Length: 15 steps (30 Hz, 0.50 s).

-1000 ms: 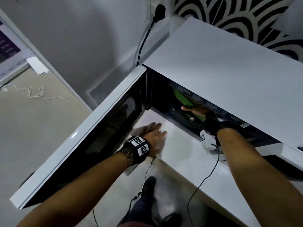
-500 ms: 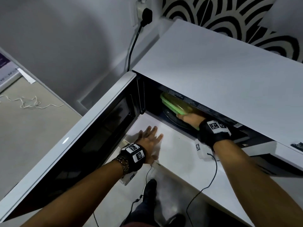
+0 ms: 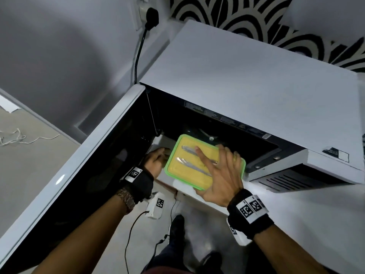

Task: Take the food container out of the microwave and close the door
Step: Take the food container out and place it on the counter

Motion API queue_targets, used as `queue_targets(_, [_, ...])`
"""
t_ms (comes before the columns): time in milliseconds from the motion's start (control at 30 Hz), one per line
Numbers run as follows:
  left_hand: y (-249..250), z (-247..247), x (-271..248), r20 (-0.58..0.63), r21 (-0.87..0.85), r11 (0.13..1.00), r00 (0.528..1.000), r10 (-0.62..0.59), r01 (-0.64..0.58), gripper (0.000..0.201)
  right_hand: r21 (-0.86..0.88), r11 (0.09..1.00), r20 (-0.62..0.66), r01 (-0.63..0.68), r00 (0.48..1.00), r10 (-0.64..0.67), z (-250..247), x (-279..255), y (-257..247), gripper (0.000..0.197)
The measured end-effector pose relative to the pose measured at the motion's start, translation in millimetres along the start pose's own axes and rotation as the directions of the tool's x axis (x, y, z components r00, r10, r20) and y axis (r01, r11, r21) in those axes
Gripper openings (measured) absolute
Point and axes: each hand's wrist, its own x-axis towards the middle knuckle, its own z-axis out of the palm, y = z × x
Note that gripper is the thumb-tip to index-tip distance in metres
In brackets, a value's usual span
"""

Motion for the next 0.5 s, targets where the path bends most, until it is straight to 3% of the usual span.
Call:
queue_targets(200, [9, 8, -14, 0.02, 0.101, 0.988, 0.992, -0.122, 0.12, 0.045, 0.025, 1.0, 0.059, 0.004, 0.998, -0.005, 36, -23, -8, 0.125])
queue_targets(333, [11, 9, -22, 0.16, 0.084, 0.995, 0.985, -0.059, 0.046, 0.04, 0.035, 0.999, 0.102, -0.031, 0.994, 0.027, 54, -23, -12, 0.125])
queue_targets(500, [10, 6, -22, 0.195, 0.145, 0.989, 0.98, -0.046, 0.017, 0.033, 0.079, 0.997, 0.083, -0.02, 0.997, 0.013, 58, -18, -8, 0.116])
